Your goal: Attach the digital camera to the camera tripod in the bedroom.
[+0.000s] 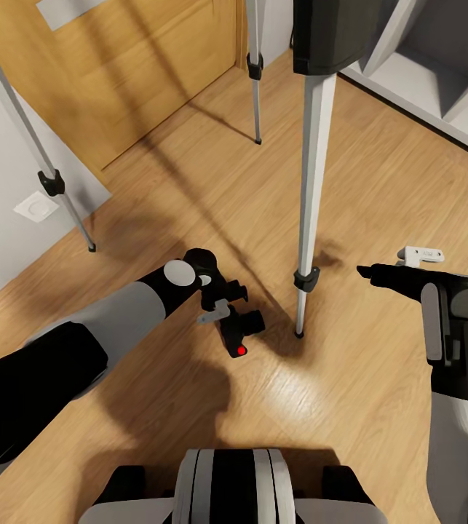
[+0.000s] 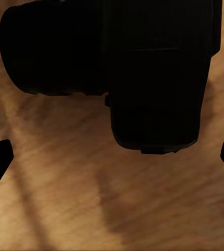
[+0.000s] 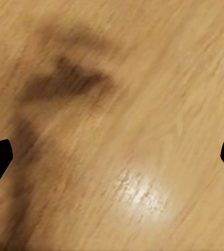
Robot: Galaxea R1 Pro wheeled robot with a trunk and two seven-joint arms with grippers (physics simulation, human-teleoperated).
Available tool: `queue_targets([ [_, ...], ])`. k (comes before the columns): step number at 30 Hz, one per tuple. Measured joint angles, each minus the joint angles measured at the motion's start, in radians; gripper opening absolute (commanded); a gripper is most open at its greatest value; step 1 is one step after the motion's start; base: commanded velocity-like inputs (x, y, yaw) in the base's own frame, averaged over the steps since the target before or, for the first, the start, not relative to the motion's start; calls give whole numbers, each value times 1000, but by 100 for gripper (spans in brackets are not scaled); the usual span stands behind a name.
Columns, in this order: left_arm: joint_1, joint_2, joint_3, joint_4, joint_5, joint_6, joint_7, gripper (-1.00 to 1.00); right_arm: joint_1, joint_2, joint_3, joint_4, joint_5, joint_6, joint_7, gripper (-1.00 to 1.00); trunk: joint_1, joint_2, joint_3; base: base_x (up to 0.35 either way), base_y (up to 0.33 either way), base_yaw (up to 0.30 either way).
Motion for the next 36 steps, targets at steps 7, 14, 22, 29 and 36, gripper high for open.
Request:
queue_targets([
  [7,0,0,0,0,0,0,0,100,0,0,0,0,0,0,0,100,0,0,-2,0,0,0],
  [14,0,0,-1,-1,-1,0,0,100,0,0,0,0,0,0,0,100,0,0,-9,0,0,0],
  [22,-1,-1,0,-1,-1,1,2,100,0,0,0,0,0,0,0,100,0,0,-19,0,0,0],
  [29,-2,-1,0,-2,-1,3,18,100,0,0,0,0,0,0,0,100,0,0,-21,0,0,0],
  [36,-3,-1,0,-2,-5,5,35,100,0,1,0,0,0,0,0,100,0,0,-21,0,0,0],
])
